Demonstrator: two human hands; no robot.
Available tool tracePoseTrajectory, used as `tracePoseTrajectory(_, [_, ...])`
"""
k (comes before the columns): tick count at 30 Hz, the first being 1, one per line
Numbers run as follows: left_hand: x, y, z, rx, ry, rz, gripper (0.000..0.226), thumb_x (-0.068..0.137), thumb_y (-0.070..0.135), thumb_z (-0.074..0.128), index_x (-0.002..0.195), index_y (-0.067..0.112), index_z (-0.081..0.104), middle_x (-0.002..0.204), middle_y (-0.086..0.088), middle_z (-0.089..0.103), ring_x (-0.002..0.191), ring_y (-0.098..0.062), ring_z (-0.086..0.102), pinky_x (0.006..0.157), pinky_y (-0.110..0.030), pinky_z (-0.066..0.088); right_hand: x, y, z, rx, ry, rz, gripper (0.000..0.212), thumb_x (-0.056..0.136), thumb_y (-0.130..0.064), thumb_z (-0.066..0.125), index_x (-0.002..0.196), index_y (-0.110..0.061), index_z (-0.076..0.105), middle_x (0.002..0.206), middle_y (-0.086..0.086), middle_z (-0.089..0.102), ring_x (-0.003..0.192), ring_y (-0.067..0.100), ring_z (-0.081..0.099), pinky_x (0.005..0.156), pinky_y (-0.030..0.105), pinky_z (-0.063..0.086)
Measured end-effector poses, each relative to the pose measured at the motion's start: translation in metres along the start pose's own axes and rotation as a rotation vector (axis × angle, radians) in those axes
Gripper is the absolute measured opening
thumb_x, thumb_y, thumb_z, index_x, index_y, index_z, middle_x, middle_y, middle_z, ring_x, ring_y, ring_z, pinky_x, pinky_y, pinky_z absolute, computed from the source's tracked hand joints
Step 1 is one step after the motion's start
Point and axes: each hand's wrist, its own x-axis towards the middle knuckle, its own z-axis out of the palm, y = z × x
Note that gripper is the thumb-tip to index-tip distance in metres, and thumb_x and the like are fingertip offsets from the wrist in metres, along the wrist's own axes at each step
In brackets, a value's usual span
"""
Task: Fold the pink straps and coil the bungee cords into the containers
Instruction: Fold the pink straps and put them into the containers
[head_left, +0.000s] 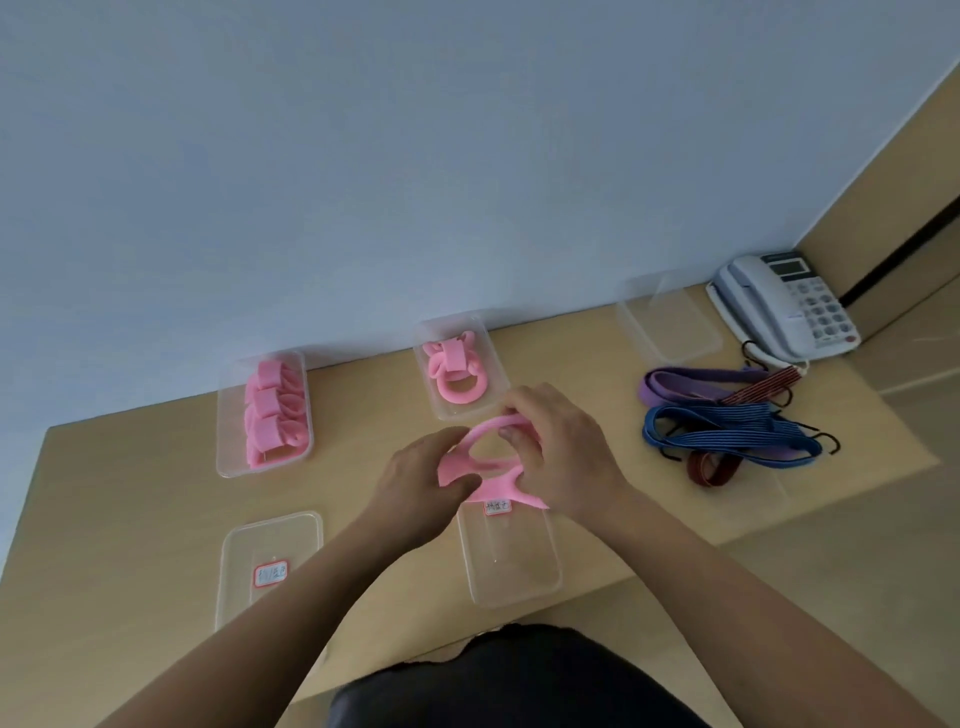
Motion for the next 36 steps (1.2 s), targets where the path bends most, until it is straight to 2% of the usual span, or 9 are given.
tracePoseTrajectory(2, [-0.006,0.010,-0.008,-0.081,0.082,0.028,0.017,0.093,0.018,0.070,0.108,0.025,0.075,0.095,0.006,0.074,0.090,-0.022,0.064,0.073,-0.028,0.045,0.003,-0.019,-0.018,0.044,0.080,-0.047,0.010,0.093,-0.015,0.062,0.102,-0.018,0.064,0.087,-0.013,0.055,0.072,0.009,0.050,0.063,0.025,0.039])
tracePoseTrajectory(5, [-0.011,0.030,-0.024,-0.237,0.127,0.052,0.011,0.092,0.016,0.072,0.086,0.024,0.078,0.081,0.002,0.077,0.084,-0.025,0.068,0.073,-0.038,0.052,0.007,-0.046,-0.048,0.111,0.270,-0.037,0.013,0.090,-0.011,0.070,0.102,-0.013,0.071,0.086,-0.007,0.068,0.072,0.012,0.059,0.062,0.025,0.046])
tracePoseTrajectory(9, [-0.016,0.073,-0.048,-0.501,0.100,0.119,0.008,0.093,0.013,0.071,0.093,0.021,0.072,0.083,0.007,0.080,0.082,-0.014,0.075,0.077,-0.035,0.056,0.003,-0.079,-0.090,0.173,0.525,-0.025,0.013,0.091,-0.004,0.066,0.101,-0.005,0.075,0.094,0.002,0.075,0.084,0.014,0.069,0.073,0.034,0.057])
tracePoseTrajectory(13, [-0.025,0.118,-0.066,-0.683,0.108,0.190,0.003,0.092,0.013,0.074,0.092,0.011,0.072,0.082,0.002,0.080,0.076,-0.017,0.078,0.075,-0.037,0.059,-0.009,-0.107,-0.130,0.180,0.655,-0.093,0.012,0.091,-0.003,0.068,0.100,-0.004,0.076,0.096,0.001,0.074,0.091,0.013,0.069,0.076,0.035,0.059])
tracePoseTrajectory(17, [-0.045,0.145,-0.082,-0.796,0.089,0.280,0.012,0.092,0.012,0.075,0.083,0.018,0.079,0.086,-0.005,0.081,0.081,-0.025,0.078,0.077,-0.039,0.056,-0.018,-0.124,-0.155,0.090,0.689,-0.235,0.013,0.084,0.000,0.076,0.095,-0.005,0.078,0.094,0.002,0.074,0.090,0.013,0.070,0.078,0.035,0.057])
tracePoseTrajectory(19, [-0.054,0.150,-0.090,-0.845,0.053,0.315,0.006,0.094,0.015,0.074,0.093,0.015,0.080,0.093,-0.006,0.081,0.088,-0.026,0.078,0.081,-0.040,0.058,-0.017,-0.127,-0.160,0.037,0.683,-0.292,0.015,0.081,0.000,0.079,0.094,-0.007,0.079,0.096,0.001,0.073,0.092,0.014,0.070,0.080,0.035,0.057])
tracePoseTrajectory(23, [-0.068,0.159,-0.104,-0.915,0.026,0.373,0.026,0.081,0.013,0.064,0.102,0.009,0.079,0.099,-0.011,0.080,0.098,-0.029,0.077,0.082,-0.033,0.061,-0.008,-0.130,-0.160,-0.007,0.637,-0.409,0.018,0.080,0.007,0.077,0.093,-0.006,0.079,0.099,0.003,0.070,0.096,0.019,0.067,0.082,0.033,0.055])
tracePoseTrajectory(30, [-0.077,0.174,-0.101,-0.886,0.191,0.406,0.026,0.090,0.029,0.068,0.103,0.010,0.078,0.099,-0.014,0.079,0.095,-0.027,0.076,0.088,-0.041,0.061,0.011,-0.127,-0.172,-0.046,0.613,-0.547,0.016,0.082,0.008,0.073,0.090,-0.005,0.077,0.095,0.005,0.067,0.093,0.022,0.063,0.080,0.029,0.051])
tracePoseTrajectory(36, [-0.076,0.182,-0.090,-0.836,0.298,0.379,0.031,0.095,0.034,0.062,0.108,0.011,0.077,0.100,-0.012,0.080,0.098,-0.028,0.076,0.093,-0.047,0.059,0.016,-0.120,-0.181,-0.009,0.589,-0.557,0.015,0.078,0.005,0.079,0.087,-0.007,0.079,0.089,0.005,0.068,0.086,0.023,0.065,0.075,0.028,0.051])
